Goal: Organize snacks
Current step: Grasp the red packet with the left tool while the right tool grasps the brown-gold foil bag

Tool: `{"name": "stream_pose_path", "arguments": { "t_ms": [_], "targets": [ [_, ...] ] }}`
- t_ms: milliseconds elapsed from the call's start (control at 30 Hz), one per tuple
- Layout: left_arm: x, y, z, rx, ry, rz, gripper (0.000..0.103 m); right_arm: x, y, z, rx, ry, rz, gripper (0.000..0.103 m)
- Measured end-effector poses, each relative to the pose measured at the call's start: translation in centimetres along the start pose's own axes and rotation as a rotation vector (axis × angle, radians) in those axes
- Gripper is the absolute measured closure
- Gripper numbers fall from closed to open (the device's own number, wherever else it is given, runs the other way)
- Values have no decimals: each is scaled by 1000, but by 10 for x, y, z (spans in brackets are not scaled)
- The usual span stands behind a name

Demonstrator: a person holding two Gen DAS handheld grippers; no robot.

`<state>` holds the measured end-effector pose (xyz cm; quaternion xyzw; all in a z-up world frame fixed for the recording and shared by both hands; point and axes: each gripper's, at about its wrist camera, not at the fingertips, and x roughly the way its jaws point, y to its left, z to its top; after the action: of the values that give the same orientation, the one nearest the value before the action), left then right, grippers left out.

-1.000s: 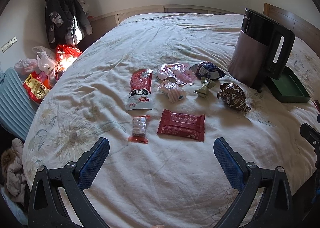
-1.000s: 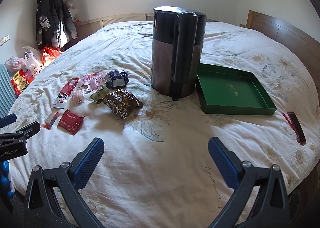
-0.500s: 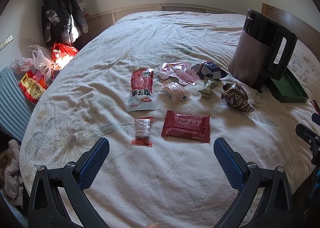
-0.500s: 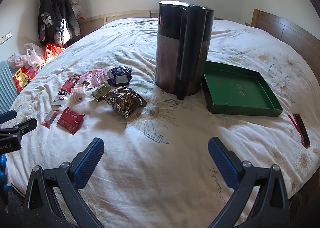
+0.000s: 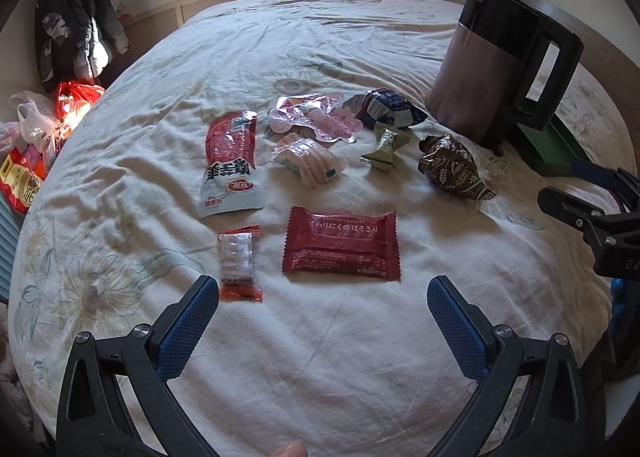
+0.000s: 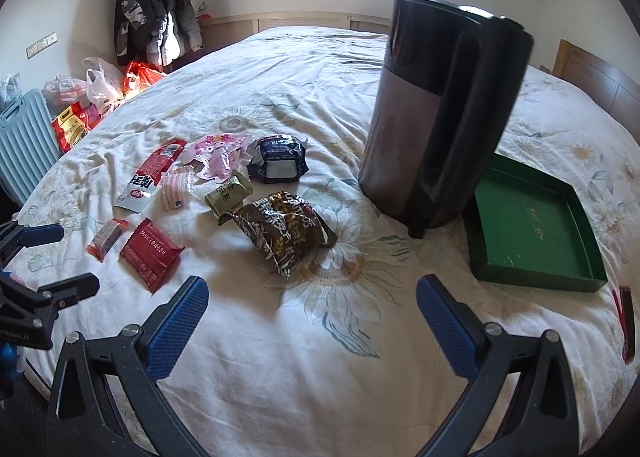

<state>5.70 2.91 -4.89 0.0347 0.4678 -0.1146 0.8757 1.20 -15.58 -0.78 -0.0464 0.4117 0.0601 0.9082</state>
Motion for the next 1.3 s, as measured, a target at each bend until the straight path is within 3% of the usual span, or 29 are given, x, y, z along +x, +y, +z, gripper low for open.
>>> {"name": "stream_pose_path", "arguments": {
  "t_ms": [300, 500, 767, 1167, 1233, 1300],
  "targets": [
    [52, -15, 17, 65, 85, 30, 1, 48, 10, 27, -69, 45, 57, 0],
    [84, -13, 19, 55, 152, 55, 1, 85, 17, 32, -119, 107, 78, 0],
    [105, -13, 19, 51, 212, 62, 1, 122, 18, 37, -147, 169, 164, 0],
    [119, -8, 27, 34, 248, 58, 1, 138, 20, 33, -199, 217, 194, 0],
    [118, -8, 28, 34, 242, 54, 4, 136, 19, 32, -197, 217, 205, 0],
    [115, -10, 29, 35, 234, 41, 15, 133, 18, 30, -195, 215, 206, 0]
  ]
}}
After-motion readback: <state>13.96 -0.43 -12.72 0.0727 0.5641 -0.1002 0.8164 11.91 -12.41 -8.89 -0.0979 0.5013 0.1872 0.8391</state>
